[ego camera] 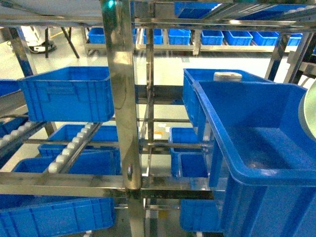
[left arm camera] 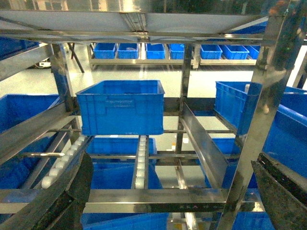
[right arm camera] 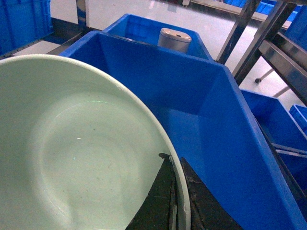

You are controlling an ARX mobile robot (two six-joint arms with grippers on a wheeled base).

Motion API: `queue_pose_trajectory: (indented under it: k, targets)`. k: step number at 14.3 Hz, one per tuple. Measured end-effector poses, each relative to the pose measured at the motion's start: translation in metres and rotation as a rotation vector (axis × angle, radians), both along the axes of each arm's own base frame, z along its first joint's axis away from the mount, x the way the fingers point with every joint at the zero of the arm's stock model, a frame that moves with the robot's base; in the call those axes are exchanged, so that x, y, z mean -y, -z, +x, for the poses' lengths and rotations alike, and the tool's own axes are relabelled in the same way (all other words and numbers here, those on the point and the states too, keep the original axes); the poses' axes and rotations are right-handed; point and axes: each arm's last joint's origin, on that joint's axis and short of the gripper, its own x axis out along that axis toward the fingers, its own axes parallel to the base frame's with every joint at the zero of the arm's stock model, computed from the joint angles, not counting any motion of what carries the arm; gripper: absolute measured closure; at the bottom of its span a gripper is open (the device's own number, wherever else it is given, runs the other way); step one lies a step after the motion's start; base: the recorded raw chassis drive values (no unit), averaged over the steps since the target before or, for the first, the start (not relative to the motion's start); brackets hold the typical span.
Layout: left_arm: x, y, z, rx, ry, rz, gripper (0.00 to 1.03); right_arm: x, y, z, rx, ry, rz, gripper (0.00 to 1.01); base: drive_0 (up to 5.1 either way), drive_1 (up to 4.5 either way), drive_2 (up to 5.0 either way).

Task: Place green bowl on second shelf with right arm

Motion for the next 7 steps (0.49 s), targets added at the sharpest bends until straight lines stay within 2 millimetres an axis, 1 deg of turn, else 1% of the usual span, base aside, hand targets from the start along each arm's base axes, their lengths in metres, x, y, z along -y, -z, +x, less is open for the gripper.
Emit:
queue_pose_trajectory:
  k: [3, 7]
  targets:
    - [0.000, 0.000, 0.000, 0.000, 0.000, 0.000, 0.05, 0.011, 0.001, 0.035, 0.004, -0.006, -0.022, 0.99, 0.0, 0.00, 0.0]
    - [0.000, 0.000, 0.000, 0.000, 0.000, 0.000, 0.05, 0.040, 0.029, 0.072, -0.100, 0.051, -0.020, 0.99, 0.0, 0.00, 0.0]
